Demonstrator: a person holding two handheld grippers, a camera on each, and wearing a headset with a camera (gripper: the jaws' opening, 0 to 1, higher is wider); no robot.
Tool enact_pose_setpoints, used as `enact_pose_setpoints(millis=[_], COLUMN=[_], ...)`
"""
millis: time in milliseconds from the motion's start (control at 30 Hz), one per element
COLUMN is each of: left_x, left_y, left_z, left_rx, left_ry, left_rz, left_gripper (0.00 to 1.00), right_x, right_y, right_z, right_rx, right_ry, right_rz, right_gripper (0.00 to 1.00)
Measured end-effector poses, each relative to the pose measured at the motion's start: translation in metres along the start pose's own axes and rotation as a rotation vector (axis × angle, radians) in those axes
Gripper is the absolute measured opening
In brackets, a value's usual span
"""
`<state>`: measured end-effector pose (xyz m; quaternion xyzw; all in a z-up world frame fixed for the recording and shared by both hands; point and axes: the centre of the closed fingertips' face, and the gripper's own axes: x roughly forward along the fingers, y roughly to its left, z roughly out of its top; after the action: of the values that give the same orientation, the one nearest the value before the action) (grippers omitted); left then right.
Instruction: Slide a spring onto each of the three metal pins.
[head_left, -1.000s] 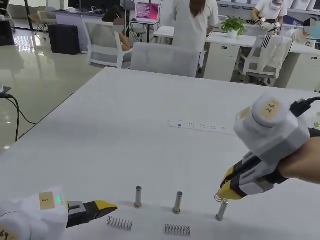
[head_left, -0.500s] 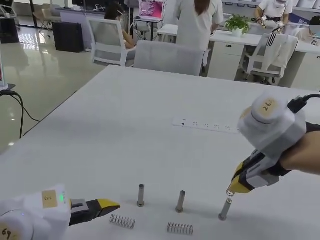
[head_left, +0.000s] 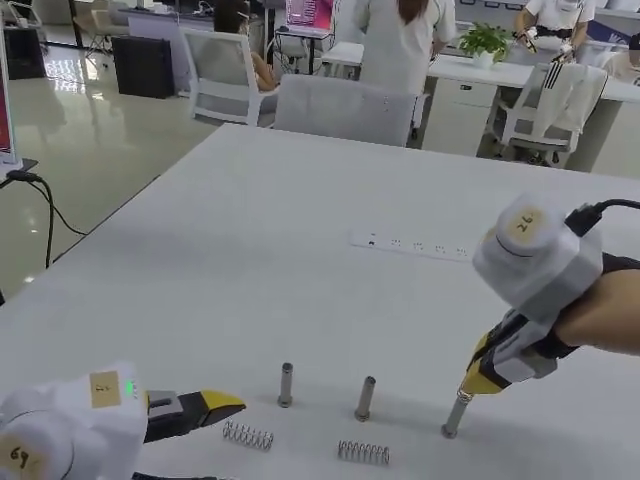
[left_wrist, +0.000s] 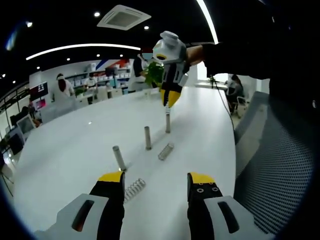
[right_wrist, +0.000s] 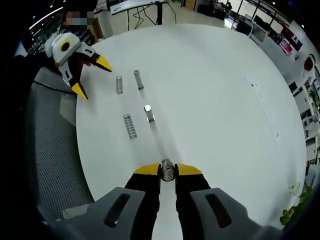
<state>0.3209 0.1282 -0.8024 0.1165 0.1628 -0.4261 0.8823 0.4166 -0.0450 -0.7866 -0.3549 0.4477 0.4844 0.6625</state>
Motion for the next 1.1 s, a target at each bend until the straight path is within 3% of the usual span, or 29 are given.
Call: enact_pose_setpoints(millis=[467,1100], left_x=[0.002,0.003], left_y=[0.0,0.0], left_z=[0.002,0.003], left_rx=[0.001,0.003], left_ry=[-0.002,-0.001], left_rz=[-0.002,-0.006], left_gripper=[0.44,0.43], right_x=[0.021,0.047], right_y=[0.003,0.004], right_z=[-0.007,-0.016], right_rx=[-0.003,0.02], right_ry=[0.037,0.047], right_rz=[0.011,0.01], right_gripper=[0.08,0.08])
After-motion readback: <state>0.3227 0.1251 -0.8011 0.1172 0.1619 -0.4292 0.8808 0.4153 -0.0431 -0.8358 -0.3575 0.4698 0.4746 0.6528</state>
